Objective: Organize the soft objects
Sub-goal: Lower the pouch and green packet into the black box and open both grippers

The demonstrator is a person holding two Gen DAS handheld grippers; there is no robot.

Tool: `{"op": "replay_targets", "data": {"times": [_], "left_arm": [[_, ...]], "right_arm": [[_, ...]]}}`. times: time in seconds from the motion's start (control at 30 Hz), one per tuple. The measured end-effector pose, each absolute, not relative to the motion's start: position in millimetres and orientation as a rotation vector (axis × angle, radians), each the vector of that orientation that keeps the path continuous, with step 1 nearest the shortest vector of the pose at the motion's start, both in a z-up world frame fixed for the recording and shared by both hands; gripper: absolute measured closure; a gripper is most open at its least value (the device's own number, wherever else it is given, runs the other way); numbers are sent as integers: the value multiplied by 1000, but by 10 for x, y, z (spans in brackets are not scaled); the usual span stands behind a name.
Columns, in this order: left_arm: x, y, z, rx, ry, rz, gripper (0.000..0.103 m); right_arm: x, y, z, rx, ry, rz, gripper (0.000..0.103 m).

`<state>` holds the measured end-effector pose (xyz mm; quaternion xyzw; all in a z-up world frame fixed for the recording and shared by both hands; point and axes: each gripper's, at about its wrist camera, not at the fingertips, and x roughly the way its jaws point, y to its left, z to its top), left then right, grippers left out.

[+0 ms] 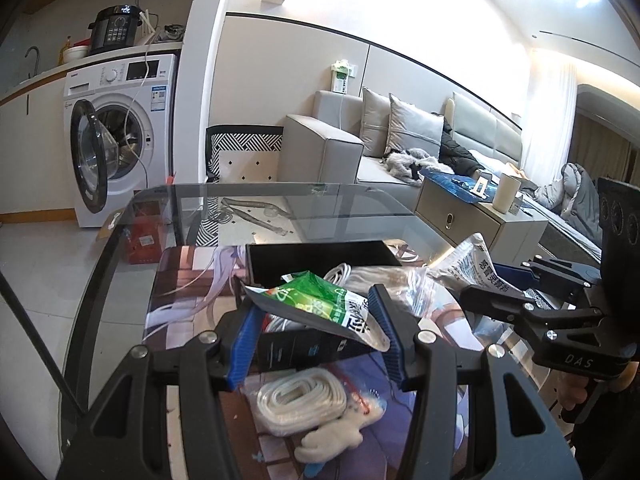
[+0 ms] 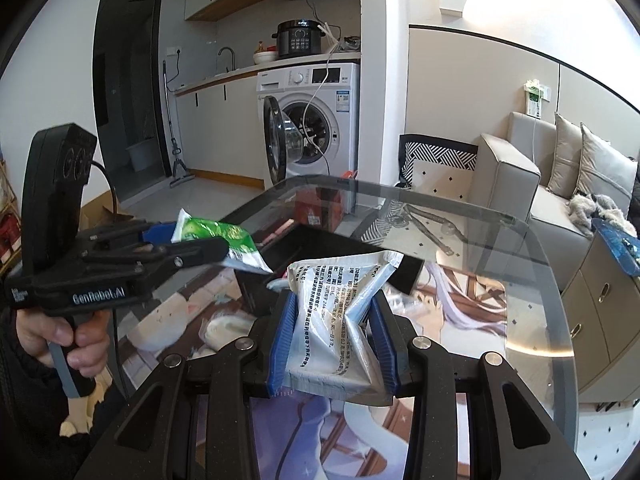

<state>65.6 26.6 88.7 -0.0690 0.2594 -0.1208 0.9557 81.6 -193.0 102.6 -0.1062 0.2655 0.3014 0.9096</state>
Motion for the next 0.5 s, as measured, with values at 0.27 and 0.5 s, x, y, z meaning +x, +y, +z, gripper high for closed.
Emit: {"op": "replay_targets", "data": {"times": [0.27,0.5], "left_arm": [[907,203,881,-146,519,-227,51],[1180,179,816,-158,530,-195,51]], "right_arm": [[1126,-1773,1012,-191,571,606,65],[1481,-1664,914,-172,608,567,65]]}}
